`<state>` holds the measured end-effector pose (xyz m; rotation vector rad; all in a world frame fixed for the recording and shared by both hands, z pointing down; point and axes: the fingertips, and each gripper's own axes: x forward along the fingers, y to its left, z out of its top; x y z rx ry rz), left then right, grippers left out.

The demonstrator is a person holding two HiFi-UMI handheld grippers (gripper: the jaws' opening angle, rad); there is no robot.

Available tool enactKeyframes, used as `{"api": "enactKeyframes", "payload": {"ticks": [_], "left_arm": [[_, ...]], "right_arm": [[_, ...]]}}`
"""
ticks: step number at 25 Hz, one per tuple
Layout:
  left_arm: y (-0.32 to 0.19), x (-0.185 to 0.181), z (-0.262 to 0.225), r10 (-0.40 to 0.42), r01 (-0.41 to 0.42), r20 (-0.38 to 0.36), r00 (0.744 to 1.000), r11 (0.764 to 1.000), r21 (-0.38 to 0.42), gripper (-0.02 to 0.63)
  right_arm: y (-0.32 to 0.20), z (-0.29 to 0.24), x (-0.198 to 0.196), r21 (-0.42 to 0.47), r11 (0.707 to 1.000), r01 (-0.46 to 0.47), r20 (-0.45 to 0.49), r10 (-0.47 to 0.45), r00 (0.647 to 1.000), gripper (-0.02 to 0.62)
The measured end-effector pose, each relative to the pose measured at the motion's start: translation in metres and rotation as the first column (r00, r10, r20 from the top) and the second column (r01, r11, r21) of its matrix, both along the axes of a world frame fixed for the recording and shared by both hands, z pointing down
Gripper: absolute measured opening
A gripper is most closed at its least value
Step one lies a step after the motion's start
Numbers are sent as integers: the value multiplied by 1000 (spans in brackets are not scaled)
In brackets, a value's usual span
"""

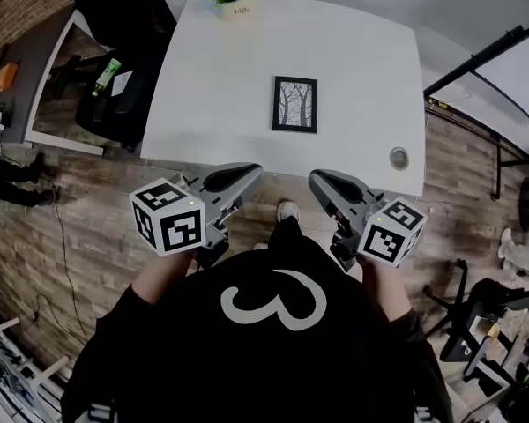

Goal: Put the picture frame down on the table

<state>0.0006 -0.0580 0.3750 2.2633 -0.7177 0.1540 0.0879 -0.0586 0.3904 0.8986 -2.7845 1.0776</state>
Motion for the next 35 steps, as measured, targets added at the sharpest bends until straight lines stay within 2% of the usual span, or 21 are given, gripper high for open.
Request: {"api": "enactKeyframes", "payload": {"ticks": [9, 14, 35], "left_arm": [[50, -7, -11, 46, -45, -32, 998, 999, 26, 17], [69, -16, -13, 41, -40, -35, 999, 999, 36, 17], [108, -24, -12, 30, -29, -29, 999, 999, 42, 17]], "right_arm": [[54, -17, -18, 41, 999, 5, 4, -5, 1000, 23], [73, -19, -26, 50, 999, 0, -7, 0, 1000, 23], [113, -18, -32, 61, 998, -2, -12, 2, 1000, 23]]}}
